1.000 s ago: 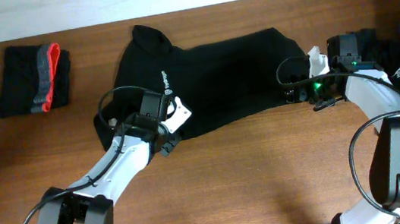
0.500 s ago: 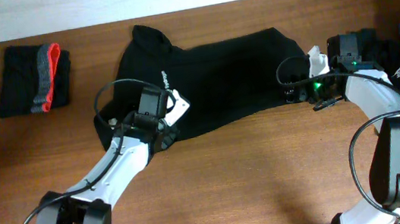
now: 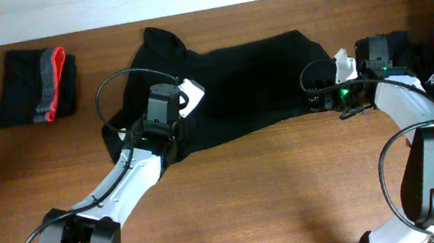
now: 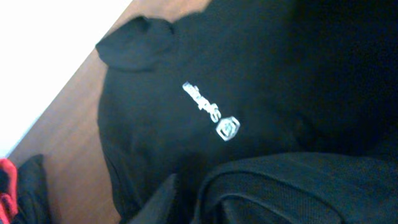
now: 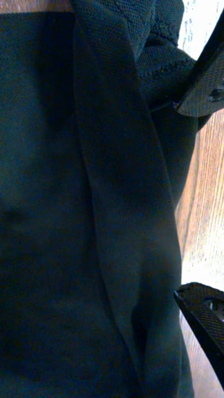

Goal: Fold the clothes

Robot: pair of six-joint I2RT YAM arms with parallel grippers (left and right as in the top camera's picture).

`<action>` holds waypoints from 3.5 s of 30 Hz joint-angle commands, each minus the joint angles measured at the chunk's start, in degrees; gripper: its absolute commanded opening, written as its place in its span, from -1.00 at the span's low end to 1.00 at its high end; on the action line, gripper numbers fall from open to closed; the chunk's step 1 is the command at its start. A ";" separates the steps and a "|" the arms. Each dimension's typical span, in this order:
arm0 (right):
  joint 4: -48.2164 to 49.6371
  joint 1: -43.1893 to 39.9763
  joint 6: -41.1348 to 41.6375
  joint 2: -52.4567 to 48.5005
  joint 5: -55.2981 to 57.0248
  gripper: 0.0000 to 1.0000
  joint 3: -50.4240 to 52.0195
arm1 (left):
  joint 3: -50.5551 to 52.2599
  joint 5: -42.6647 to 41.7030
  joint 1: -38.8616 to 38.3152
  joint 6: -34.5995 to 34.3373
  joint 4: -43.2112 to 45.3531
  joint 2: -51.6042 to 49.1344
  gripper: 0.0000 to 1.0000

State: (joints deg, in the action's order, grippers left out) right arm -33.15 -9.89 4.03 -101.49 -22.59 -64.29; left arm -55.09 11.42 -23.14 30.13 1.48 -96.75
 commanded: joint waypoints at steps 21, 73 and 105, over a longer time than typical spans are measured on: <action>-0.11 0.52 -0.63 0.09 -0.76 0.83 -0.87 | -0.76 11.45 0.26 -7.93 3.13 5.05 0.83; -0.52 0.52 -0.63 0.09 -0.76 0.84 -0.87 | 0.83 1.09 -5.95 -7.32 -23.23 0.48 -0.18; -0.52 0.52 -0.63 0.09 -0.76 0.84 -0.87 | 0.76 11.37 -4.44 -1.90 -14.47 -3.74 -0.78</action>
State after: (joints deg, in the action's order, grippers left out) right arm -33.67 -9.89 4.03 -101.49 -22.57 -64.31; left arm -54.72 19.20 -27.83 27.88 -13.67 -100.09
